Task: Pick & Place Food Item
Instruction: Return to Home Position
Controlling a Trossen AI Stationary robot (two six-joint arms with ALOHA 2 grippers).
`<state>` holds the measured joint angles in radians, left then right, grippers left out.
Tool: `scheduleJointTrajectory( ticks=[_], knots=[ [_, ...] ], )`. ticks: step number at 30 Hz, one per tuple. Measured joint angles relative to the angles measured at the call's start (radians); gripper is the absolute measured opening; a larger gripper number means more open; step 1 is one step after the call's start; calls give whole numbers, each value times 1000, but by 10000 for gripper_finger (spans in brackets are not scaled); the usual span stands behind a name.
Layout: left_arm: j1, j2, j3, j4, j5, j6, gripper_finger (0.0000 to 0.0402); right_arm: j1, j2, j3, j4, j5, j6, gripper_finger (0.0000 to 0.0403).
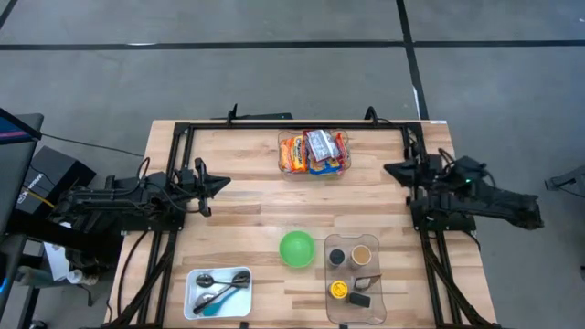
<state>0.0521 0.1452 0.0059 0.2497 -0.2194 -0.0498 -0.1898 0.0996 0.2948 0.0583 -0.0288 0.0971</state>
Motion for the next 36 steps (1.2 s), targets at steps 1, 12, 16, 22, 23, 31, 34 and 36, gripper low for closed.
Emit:
scheduleJointTrajectory(
  ticks=[1, 12, 16, 22, 23, 31, 34, 36],
  knots=[
    [0, 0, 0, 0, 0, 0, 7, 0, 9, -22, 29, 0, 0, 0],
    [0, 0, 0, -1, 0, 0, 7, 0, 44, -175, 185, 2, -3, 0],
    [0, 0, 0, -1, 0, 0, 7, 0, 43, -208, 186, 2, -2, 0],
    [0, 0, 0, -2, 0, 0, 7, 0, 43, -261, 184, 2, -19, 0],
    [0, 0, 0, -2, 0, 0, 7, 0, 43, -269, 183, 2, -19, 0],
    [0, 0, 0, -2, 0, 0, 7, 0, 44, -285, 83, 2, -49, 0],
    [0, 0, 0, -2, 0, 0, 7, 0, 44, -285, 50, 2, -89, 0],
    [0, 0, 0, -2, 0, 0, 7, 0, 44, -285, 31, 3, -99, 0]
  ],
)
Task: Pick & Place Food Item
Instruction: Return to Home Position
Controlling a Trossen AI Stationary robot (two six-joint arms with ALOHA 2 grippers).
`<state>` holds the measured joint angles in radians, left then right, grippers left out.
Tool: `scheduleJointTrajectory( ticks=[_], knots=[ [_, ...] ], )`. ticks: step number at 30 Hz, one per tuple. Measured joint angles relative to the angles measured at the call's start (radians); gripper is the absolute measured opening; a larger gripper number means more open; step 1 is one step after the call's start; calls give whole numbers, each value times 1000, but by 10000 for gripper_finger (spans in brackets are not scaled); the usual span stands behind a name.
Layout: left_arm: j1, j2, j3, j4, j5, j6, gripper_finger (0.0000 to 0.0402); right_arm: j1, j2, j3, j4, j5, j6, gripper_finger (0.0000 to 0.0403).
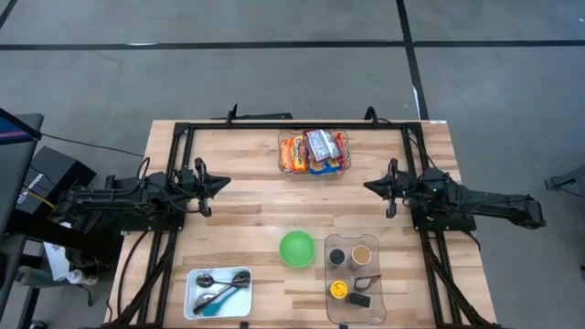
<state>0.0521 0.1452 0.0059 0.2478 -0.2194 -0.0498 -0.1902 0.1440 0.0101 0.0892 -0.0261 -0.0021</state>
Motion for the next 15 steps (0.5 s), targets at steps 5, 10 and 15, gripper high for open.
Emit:
scheduleJointTrajectory(
  ticks=[5, 10, 15],
  knots=[
    [0, 0, 0, 0, 0, 0, 7, 0, 0, 0, -53, 0, 1, 0],
    [0, 0, 0, 0, 0, 0, 7, 0, 0, 0, -78, 3, 2, 0],
    [0, 0, 0, 0, 0, 0, 7, 0, 0, 0, -79, 3, 2, 0]
  ],
)
